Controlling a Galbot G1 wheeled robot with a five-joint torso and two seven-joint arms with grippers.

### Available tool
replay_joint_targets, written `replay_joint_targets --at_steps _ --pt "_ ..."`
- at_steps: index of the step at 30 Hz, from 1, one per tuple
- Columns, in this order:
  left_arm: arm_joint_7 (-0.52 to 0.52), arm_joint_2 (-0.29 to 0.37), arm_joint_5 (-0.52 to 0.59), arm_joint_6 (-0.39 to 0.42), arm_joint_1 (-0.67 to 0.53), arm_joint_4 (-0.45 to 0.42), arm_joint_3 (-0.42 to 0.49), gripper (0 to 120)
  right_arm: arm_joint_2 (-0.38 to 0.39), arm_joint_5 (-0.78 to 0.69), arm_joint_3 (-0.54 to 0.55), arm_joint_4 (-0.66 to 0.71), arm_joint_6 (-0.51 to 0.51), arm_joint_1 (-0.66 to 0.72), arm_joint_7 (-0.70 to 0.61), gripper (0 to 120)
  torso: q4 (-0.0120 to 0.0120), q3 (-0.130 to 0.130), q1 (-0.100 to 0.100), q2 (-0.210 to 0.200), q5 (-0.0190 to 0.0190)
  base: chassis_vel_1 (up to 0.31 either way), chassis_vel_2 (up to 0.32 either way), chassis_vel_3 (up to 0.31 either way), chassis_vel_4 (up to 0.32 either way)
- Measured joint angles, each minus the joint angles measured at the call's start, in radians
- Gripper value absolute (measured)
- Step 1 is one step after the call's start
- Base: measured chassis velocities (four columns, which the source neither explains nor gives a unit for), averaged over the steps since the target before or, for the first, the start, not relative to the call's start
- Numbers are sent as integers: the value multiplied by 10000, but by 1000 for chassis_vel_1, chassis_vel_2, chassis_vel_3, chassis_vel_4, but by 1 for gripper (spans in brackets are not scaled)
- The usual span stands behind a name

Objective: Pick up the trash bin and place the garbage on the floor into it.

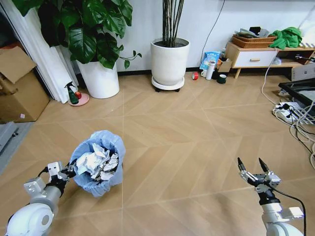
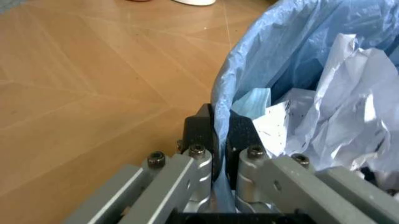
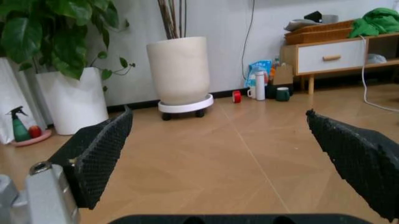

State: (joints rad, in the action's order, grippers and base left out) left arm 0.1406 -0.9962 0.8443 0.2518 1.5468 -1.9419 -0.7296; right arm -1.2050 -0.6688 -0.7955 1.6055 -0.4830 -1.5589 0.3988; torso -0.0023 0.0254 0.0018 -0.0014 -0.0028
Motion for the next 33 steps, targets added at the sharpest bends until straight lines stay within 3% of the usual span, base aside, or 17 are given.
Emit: replay_joint_targets --at_steps 33 --pt "32 9 104 6 -228 310 117 0 -32 -59 129 -320 30 244 -17 100 -1 0 1 0 0 197 -200 -202 201"
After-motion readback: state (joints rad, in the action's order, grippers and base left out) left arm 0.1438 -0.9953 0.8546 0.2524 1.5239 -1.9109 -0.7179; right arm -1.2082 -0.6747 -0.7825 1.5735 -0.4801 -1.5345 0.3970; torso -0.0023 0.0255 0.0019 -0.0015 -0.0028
